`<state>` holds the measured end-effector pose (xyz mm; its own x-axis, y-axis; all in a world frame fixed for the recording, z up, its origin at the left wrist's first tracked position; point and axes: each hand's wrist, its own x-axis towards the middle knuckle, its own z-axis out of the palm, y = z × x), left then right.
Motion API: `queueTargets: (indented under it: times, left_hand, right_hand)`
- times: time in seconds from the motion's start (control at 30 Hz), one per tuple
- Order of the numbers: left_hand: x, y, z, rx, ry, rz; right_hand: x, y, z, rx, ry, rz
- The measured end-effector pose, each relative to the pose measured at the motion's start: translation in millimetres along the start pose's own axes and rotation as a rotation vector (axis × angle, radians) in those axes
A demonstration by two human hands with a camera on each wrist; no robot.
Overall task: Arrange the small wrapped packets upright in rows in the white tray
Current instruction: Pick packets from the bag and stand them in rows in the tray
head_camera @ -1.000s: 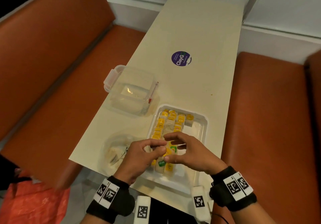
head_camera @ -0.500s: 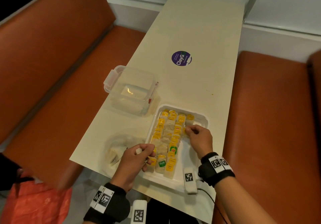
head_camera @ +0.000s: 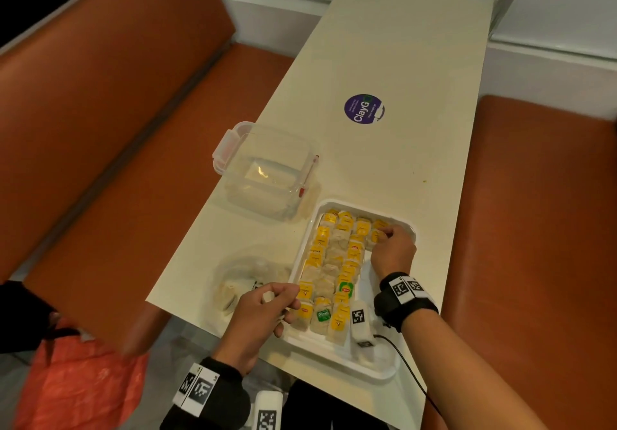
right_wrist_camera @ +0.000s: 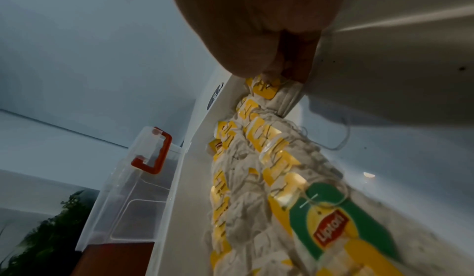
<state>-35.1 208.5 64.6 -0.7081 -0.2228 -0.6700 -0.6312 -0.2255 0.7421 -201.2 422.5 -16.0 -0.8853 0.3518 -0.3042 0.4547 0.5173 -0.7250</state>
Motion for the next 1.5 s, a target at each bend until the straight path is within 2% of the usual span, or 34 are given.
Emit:
queueTargets:
  times: [0.33,0.43,0.5,0.53,0.67,0.7,0.73,0.8,0.9,1.0,1.07,1.13,1.3,1.4,1.5]
  left_hand:
    - [1,1,-4,-0.018,0.005,-0.019]
    - [-2,8,1,-0.077,-0.018,-0.037]
    - [-3,13,6,-0.179,-0.058,-0.064]
    - [-3,16,8,-0.240,-0.077,-0.082]
    - [-10,28,18,-0.389,-0.205,-0.137]
    - [-12,30,20,-0.390,-0.254,-0.138]
    - [-12,30,22,-0.379,-0.298,-0.137]
    - [-16,32,26,-0.352,-0.344,-0.132]
    - [-18,32,31,-0.306,-0.361,-0.096]
    - [-16,26,33,-0.215,-0.363,-0.029]
    - [-15,23,32,-0.178,-0.337,0.021]
    - [-14,21,30,-0.153,-0.301,0.051]
    - [-12,17,24,-0.066,-0.323,0.035]
    - [-14,16,27,-0.059,-0.359,0.009]
    - [-17,17,32,-0.185,-0.352,-0.006]
  right_hand:
    - [-4,-1,4,-0.051,0.099,-0.088]
    - [-17,-8,-2,-0.075,0.098,-0.183]
    - [-34,-23,-16,-0.011,-0.006,-0.242]
    - [-46,-34,-25,0.029,-0.112,-0.267]
    - [-105,-72,-67,-0.016,-0.705,-0.458]
    - [-118,-77,-74,-0.046,-0.794,-0.509]
    - [-126,-79,-77,-0.087,-0.824,-0.559]
    - [-135,-77,-79,-0.159,-0.779,-0.605]
    - [-136,-72,-79,-0.149,-0.677,-0.528]
    - [-131,-65,-80,-0.038,-0.586,-0.438]
    - [-128,-61,-83,0.068,-0.622,-0.358]
    - [-124,-60,-89,0.122,-0.724,-0.305]
    - [-118,-65,-104,0.098,-0.906,-0.275]
    - [-116,-69,-106,0.038,-0.878,-0.292]
    - [-117,-70,-107,0.112,-0.808,-0.212]
